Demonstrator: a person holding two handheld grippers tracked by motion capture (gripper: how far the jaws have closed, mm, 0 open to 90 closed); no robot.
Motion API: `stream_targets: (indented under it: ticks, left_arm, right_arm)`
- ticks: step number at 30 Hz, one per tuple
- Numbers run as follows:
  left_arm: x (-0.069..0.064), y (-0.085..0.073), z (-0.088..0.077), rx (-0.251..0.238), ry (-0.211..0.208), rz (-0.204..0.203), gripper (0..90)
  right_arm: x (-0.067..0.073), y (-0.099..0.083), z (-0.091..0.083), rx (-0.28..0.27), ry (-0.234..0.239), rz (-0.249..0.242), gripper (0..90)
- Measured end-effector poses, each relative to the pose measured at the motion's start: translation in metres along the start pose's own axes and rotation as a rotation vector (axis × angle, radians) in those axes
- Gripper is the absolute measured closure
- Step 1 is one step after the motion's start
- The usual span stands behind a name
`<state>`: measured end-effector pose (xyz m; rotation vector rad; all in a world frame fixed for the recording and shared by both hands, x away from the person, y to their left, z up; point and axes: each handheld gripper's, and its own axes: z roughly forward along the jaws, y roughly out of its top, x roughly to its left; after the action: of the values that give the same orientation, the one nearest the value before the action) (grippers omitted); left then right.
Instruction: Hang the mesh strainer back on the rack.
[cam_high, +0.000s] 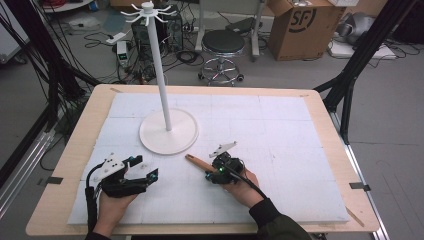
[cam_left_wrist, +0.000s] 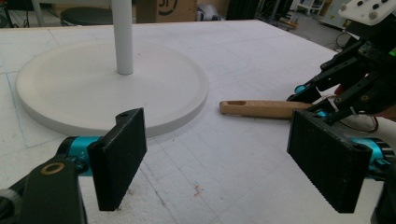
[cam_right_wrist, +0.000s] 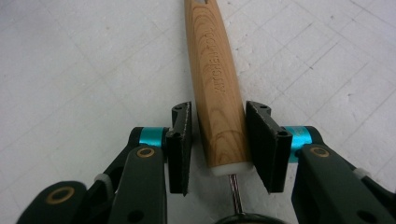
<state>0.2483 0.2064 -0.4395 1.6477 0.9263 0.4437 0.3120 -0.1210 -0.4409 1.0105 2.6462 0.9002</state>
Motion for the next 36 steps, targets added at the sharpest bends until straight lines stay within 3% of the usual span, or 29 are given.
stream_targets:
  ticks: [8, 23, 31, 36]
  left_arm:
    - [0.001, 0.000, 0.000, -0.003, 0.003, 0.001, 20.4]
    - [0.001, 0.000, -0.001, -0.005, 0.008, 0.002, 20.5]
    - [0.002, 0.000, -0.002, -0.007, 0.011, -0.004, 20.5]
    - [0.002, 0.000, -0.002, -0.007, 0.010, -0.005, 20.5]
  right_arm:
    - [0.001, 0.005, -0.001, 0.040, -0.010, -0.024, 68.3]
    - [-0.008, 0.008, -0.001, 0.052, 0.047, 0.019, 68.6]
    - [-0.012, 0.007, -0.004, 0.025, 0.073, 0.055, 68.6]
    - [-0.015, 0.008, -0.010, -0.035, 0.107, 0.077, 68.6]
